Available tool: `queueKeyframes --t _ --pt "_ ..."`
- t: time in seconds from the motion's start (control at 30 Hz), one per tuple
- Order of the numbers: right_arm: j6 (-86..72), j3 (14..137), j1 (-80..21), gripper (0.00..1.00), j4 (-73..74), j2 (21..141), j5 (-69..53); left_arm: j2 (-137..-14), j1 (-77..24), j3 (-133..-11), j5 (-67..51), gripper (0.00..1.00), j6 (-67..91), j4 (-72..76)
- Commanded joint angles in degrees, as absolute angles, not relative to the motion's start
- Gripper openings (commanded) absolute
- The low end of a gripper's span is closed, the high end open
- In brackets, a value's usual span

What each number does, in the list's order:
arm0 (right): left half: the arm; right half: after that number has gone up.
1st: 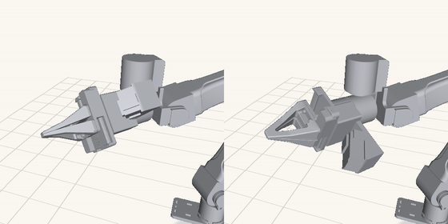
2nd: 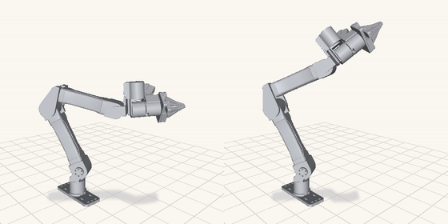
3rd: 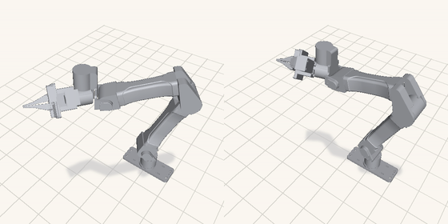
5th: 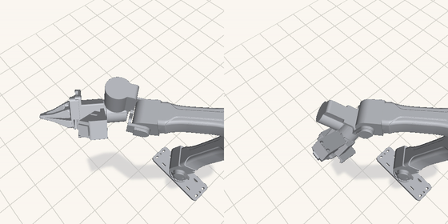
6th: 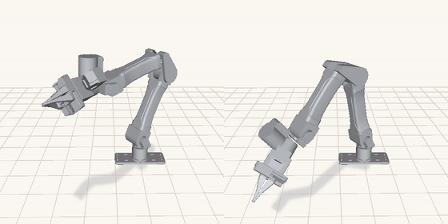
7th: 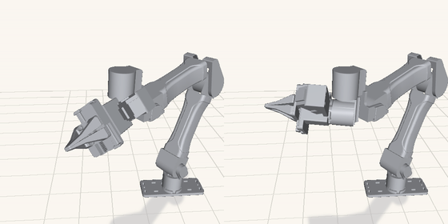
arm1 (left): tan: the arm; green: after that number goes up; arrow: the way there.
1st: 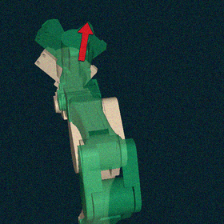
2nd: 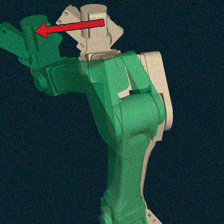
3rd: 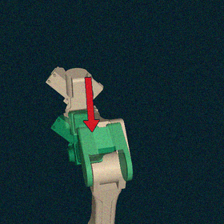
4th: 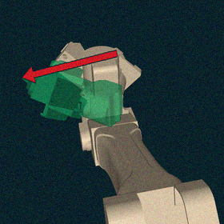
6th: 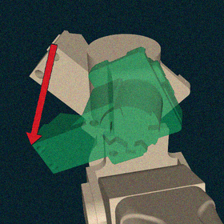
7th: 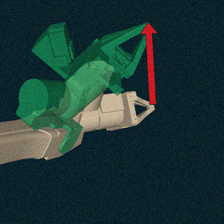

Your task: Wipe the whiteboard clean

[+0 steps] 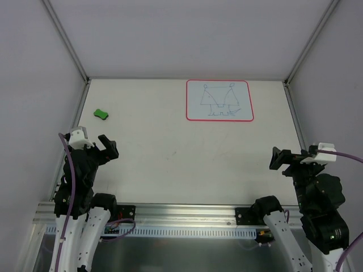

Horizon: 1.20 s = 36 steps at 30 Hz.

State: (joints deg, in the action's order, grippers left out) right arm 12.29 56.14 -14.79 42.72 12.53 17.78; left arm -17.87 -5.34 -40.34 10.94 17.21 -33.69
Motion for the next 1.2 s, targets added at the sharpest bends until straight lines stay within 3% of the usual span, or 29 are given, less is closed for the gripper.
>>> queueKeyframes --t 0.0,0.27,0.5,0.77,0.87,1.17 --pt "10.4 56.0 -15.1 0.99 40.1 17.0 15.2 -18.5 -6.1 -39.8 10.3 0.99 17.0 -31.6" --pt "4.0 58.9 -15.2 0.99 36.0 36.4 7.5 -18.7 -6.1 -39.5 9.9 0.99 16.7 -31.3" --pt "1.2 62.8 -15.1 0.99 24.7 61.1 9.1 -18.5 -6.4 -39.3 10.0 0.99 16.5 -31.2" --pt "0.3 75.8 -14.6 0.97 16.4 94.2 8.7 -18.5 -6.6 -39.3 10.2 0.99 16.3 -31.2" --pt "0.2 79.9 -14.0 0.9 14.0 100.5 6.2 -18.7 -6.7 -39.3 10.3 0.99 16.2 -31.2" --pt "-3.5 86.6 -13.9 0.86 12.9 114.3 2.9 -19.5 -6.7 -39.4 10.3 0.99 16.0 -31.3"
